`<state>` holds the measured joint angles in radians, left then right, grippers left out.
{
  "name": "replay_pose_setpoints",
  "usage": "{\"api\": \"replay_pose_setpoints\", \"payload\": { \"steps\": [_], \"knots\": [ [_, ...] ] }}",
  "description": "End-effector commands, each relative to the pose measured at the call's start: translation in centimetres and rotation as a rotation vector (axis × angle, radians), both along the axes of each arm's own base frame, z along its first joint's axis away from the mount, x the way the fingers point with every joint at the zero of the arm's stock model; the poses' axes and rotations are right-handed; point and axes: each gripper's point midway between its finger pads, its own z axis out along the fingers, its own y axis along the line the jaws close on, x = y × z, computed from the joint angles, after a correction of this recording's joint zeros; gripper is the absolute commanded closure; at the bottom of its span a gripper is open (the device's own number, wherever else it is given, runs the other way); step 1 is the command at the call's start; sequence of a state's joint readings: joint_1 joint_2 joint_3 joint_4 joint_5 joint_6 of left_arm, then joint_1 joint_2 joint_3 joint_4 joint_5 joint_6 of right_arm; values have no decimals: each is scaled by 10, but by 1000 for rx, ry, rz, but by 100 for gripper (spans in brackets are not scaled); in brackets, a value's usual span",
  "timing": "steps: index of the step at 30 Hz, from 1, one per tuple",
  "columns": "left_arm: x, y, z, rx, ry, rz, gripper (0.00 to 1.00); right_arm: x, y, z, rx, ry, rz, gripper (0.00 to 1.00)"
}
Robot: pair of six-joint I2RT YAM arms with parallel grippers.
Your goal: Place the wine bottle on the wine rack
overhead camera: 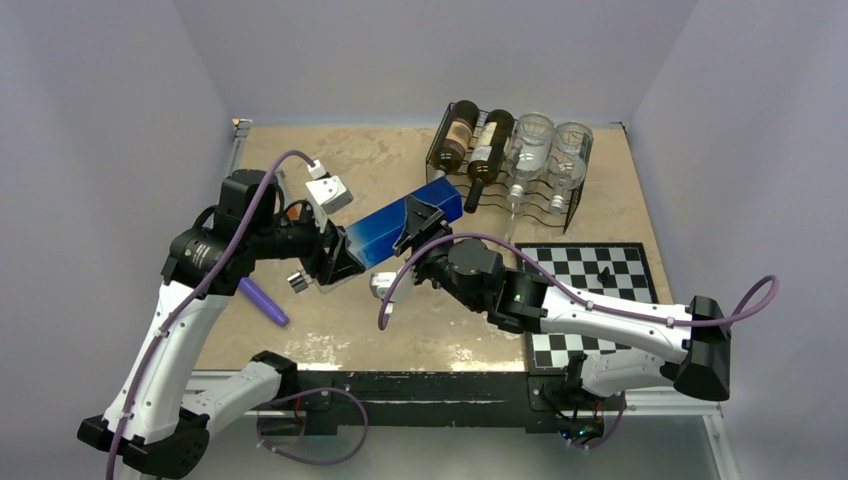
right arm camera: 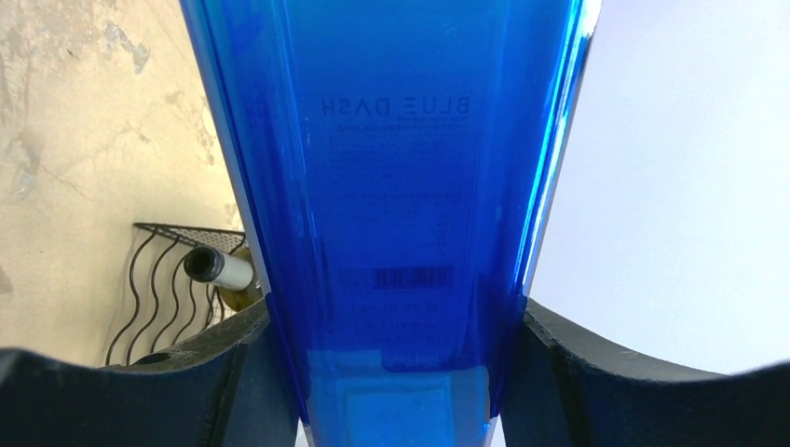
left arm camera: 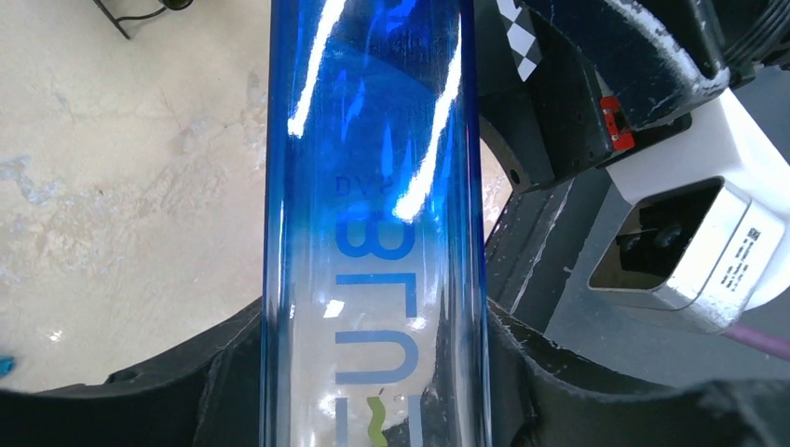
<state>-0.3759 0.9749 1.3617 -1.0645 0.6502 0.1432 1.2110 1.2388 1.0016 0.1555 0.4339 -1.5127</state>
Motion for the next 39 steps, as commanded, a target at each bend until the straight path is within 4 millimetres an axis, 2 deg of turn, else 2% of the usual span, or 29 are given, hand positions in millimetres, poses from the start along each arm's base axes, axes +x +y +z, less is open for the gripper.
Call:
{"api": "replay_pose_setpoints", "payload": {
  "steps": [1, 3, 5, 6, 13, 21, 26, 30, 34, 39],
  "knots": [
    [0, -1, -7, 26, 12, -9, 45, -16, -33, 146, 491, -123, 3, 100],
    [0, -2, -6, 23, 9, -13, 61, -16, -33, 145, 497, -116, 1, 100],
    [-1, -2, -4, 19, 1, -14, 90, -16, -33, 144, 496, -112, -2, 100],
    [0, -2, -4, 19, -6, -9, 100, -15, -34, 142, 495, -111, -5, 100],
    [13, 6, 7, 13, -101, 96, 100, -8, -30, 127, 463, -109, -51, 98],
    [27, 22, 18, 22, -185, 224, 100, -6, -19, 103, 410, -127, -39, 33],
    [29, 26, 28, 2, -226, 263, 100, -4, -13, 92, 383, -127, -39, 2],
    [32, 34, 35, 3, -255, 317, 100, -3, -10, 81, 359, -124, -39, 1],
    [43, 52, 42, 29, -281, 447, 100, -4, -10, 70, 333, -115, -35, 1],
    [51, 64, 50, 18, -272, 560, 100, -5, -17, 55, 307, -89, -41, 1]
  ]
}}
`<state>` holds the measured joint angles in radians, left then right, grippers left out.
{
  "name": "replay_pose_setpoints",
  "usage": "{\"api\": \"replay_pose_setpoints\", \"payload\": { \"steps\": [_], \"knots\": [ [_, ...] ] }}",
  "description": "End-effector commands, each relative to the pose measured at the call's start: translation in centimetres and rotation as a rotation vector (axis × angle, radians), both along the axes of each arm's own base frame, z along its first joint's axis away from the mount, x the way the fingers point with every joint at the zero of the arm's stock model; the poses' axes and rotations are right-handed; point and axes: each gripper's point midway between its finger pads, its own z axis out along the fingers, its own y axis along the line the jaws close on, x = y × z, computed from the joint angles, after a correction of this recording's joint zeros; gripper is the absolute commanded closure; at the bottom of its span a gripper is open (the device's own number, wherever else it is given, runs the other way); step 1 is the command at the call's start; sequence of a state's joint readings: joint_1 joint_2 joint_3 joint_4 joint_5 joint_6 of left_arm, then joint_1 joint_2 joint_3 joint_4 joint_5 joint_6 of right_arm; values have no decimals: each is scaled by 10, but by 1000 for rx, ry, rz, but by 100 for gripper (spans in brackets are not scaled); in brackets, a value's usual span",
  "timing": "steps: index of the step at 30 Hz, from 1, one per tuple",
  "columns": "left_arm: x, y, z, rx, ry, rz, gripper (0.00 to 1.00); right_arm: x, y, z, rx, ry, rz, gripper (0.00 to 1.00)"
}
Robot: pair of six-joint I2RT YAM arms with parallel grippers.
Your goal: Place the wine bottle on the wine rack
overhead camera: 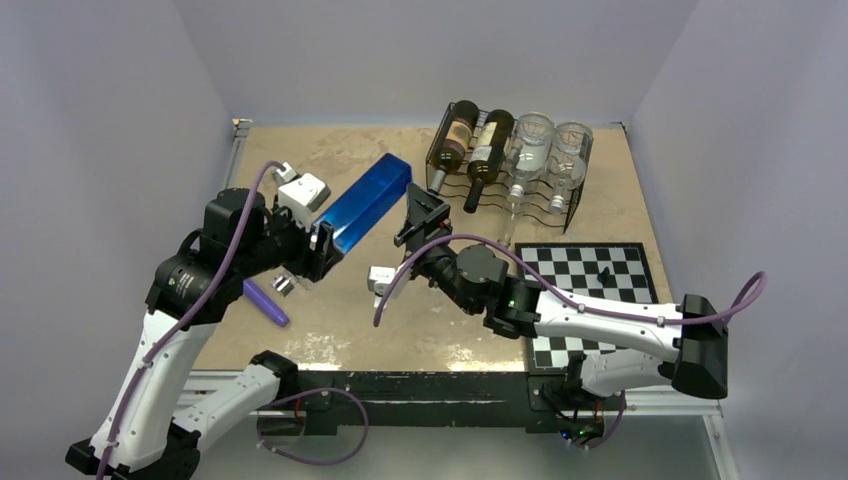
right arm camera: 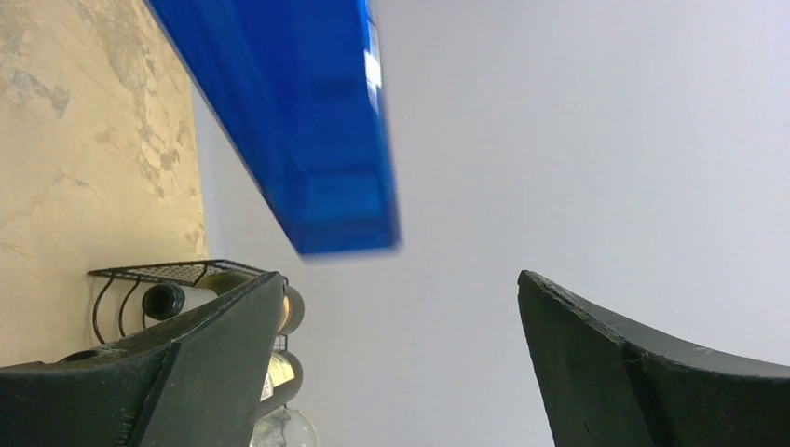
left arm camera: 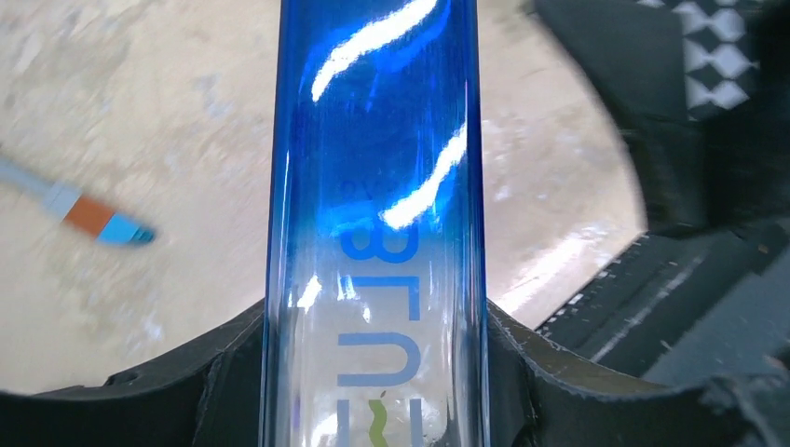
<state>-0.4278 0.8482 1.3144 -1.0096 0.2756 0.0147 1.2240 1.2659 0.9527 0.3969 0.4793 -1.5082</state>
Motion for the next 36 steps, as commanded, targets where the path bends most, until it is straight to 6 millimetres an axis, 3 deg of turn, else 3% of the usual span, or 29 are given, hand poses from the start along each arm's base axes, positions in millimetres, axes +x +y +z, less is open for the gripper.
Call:
{"api": "replay_pose_setpoints", "payload": {
  "steps": [1, 6, 15, 17, 24, 36],
  "knots": [
    [35, 25, 48, -55, -179, 242, 100, -7, -22, 35, 152, -29, -13, 1],
    [39, 28, 37, -41, -164, 263, 100, -4, -41, 37, 229, 64, -82, 2],
    [34, 11, -33, -30, -10, 196, 100, -4, -94, 80, 727, 635, -220, 6],
    [33, 4, -48, -42, 22, 167, 100, -5, -101, 76, 759, 715, -251, 6],
    [35, -29, -82, -155, 79, 89, 100, -11, -118, 67, 899, 873, -292, 5],
    [57, -110, -113, -230, 30, 17, 100, -20, -153, 53, 1117, 1006, -317, 5]
  ]
}}
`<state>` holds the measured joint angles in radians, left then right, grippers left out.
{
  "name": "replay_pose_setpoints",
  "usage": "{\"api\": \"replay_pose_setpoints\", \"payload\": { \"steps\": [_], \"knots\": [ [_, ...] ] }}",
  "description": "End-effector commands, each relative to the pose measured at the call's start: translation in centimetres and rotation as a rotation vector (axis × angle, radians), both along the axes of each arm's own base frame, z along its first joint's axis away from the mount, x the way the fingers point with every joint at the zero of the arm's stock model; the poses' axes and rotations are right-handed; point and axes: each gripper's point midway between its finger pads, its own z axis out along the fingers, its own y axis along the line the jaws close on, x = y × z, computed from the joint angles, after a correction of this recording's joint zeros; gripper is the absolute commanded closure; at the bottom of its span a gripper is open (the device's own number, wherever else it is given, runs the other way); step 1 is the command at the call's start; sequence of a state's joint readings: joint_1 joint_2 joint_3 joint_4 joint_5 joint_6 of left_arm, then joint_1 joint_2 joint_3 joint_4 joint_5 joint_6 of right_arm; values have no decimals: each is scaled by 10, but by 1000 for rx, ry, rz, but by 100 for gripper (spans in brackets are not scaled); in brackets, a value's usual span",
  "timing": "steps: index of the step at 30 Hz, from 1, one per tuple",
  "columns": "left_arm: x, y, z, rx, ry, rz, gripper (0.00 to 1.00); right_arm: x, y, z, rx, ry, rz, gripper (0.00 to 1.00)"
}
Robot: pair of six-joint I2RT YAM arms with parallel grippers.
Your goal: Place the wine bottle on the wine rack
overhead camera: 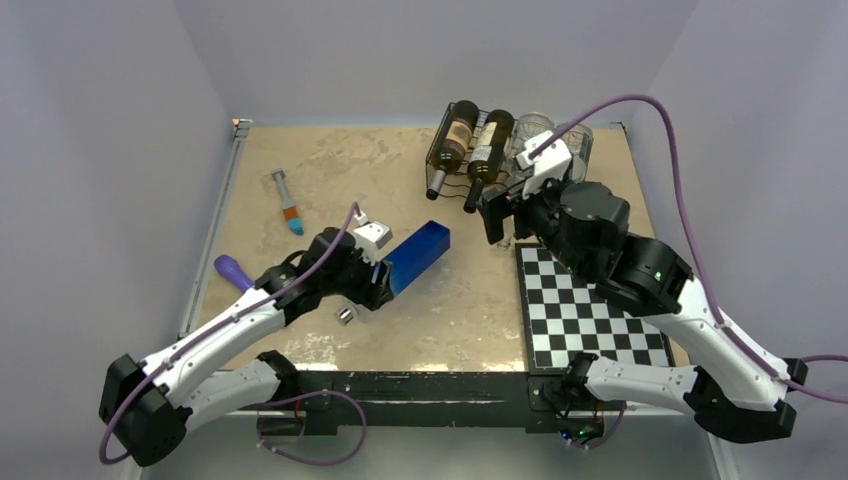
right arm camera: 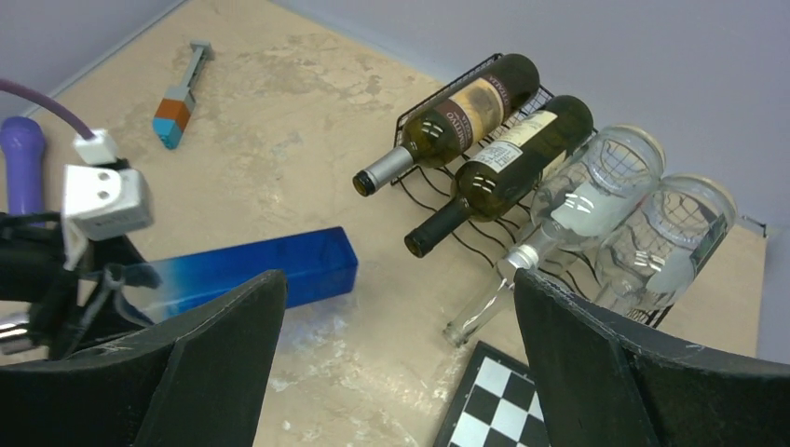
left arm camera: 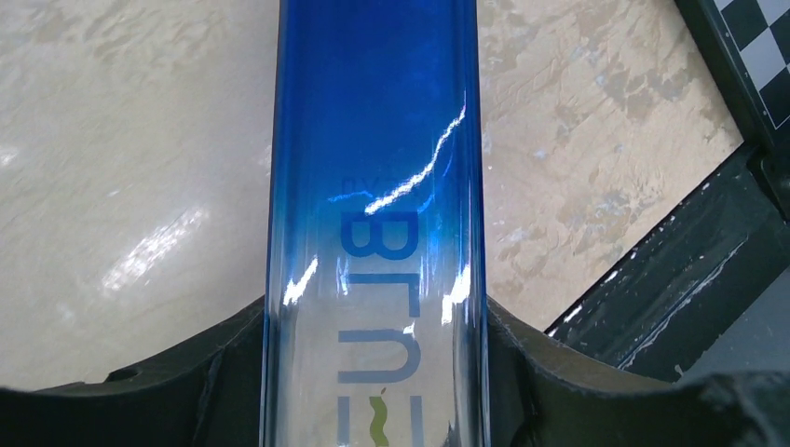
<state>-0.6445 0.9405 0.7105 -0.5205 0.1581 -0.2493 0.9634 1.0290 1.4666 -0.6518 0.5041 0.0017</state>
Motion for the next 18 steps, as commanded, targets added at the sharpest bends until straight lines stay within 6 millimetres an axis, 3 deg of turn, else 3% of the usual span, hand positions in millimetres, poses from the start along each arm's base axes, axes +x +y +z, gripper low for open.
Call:
{"api": "replay_pose_setpoints", "payload": {
  "steps": [1, 10, 18],
  "knots": [
    [52, -62, 67, -248, -272, 18, 100, -10, -9, 6, 117, 30, -8, 5],
    [93, -119, 73, -282, -369, 91, 100, -21, -23, 0, 152, 59, -17, 5],
    [123, -151, 82, -322, -460, 143, 100, -33, -41, -4, 167, 72, -31, 5]
  ]
}}
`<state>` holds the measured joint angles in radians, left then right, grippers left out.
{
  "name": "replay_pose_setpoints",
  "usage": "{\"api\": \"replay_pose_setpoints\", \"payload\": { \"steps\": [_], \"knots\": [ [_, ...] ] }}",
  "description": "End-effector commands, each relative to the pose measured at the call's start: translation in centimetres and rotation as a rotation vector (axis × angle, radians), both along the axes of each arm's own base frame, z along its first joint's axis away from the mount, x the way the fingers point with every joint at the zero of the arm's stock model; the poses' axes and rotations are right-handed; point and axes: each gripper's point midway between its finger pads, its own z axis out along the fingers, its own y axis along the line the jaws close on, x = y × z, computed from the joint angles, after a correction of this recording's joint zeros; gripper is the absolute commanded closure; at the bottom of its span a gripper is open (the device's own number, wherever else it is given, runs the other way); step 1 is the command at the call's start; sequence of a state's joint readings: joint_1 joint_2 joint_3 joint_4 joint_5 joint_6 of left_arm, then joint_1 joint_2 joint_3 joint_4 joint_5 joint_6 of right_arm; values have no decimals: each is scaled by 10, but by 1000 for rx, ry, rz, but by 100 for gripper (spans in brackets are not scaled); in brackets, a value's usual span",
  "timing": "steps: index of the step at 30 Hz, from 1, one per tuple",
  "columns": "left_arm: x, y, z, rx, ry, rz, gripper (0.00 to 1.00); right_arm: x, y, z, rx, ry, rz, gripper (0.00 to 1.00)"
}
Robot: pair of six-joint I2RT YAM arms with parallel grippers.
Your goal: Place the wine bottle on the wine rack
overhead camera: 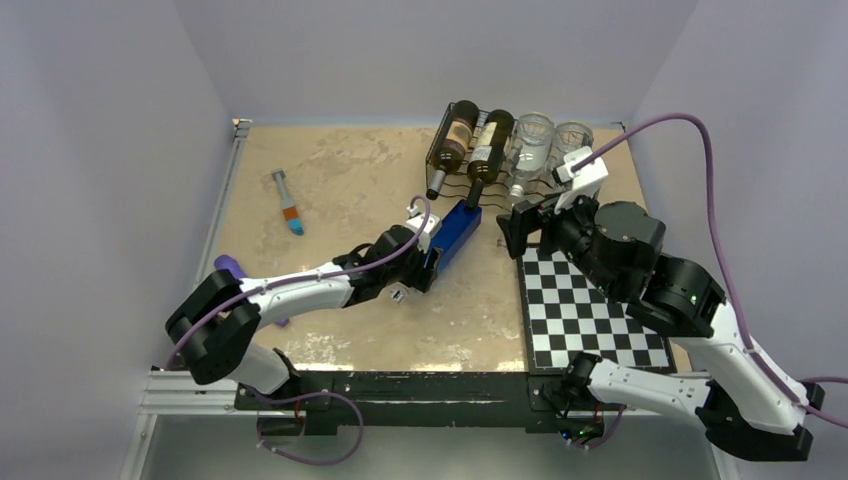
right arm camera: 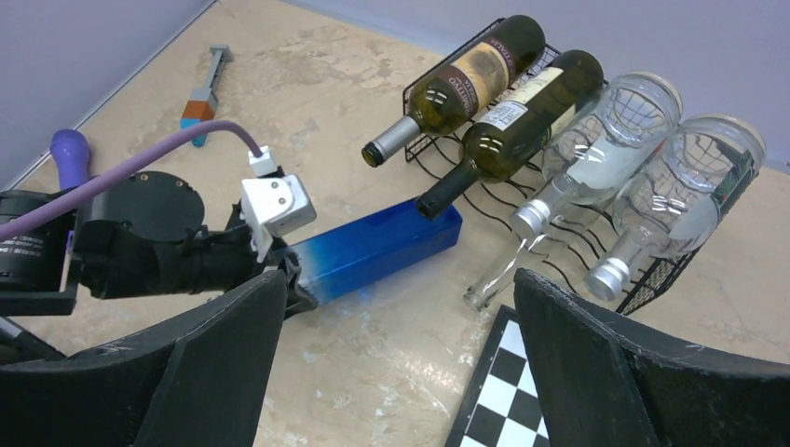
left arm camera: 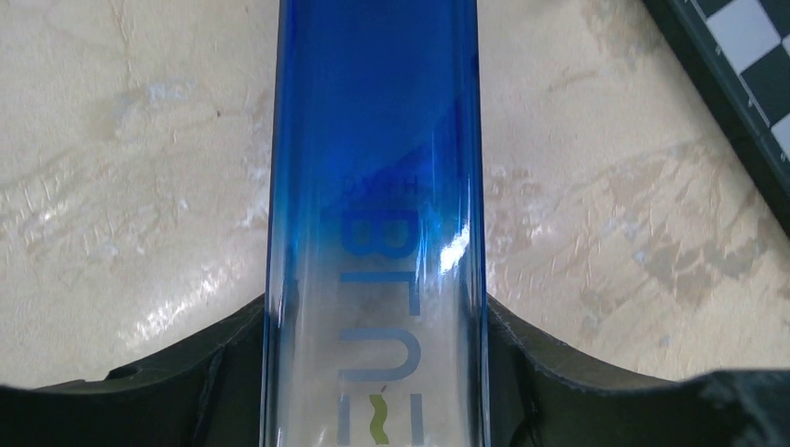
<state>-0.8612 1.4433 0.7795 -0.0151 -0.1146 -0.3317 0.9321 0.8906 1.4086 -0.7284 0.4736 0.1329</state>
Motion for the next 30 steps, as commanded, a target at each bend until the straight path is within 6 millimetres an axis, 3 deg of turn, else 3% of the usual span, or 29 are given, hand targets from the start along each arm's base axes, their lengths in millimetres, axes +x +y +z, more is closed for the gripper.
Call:
{"api": "replay_pose_setpoints", "payload": {
  "steps": [1, 17, 30],
  "knots": [
    [63, -58, 133, -360, -351, 78, 100, -11, -11, 0, 44, 16, -5, 5],
    [121, -96, 122, -310, -432, 151, 100, -32, -54, -10, 54, 15, -63, 5],
    [166, -121, 123, -388, -415, 195, 100, -40, -61, -23, 79, 44, -69, 5]
  ]
}}
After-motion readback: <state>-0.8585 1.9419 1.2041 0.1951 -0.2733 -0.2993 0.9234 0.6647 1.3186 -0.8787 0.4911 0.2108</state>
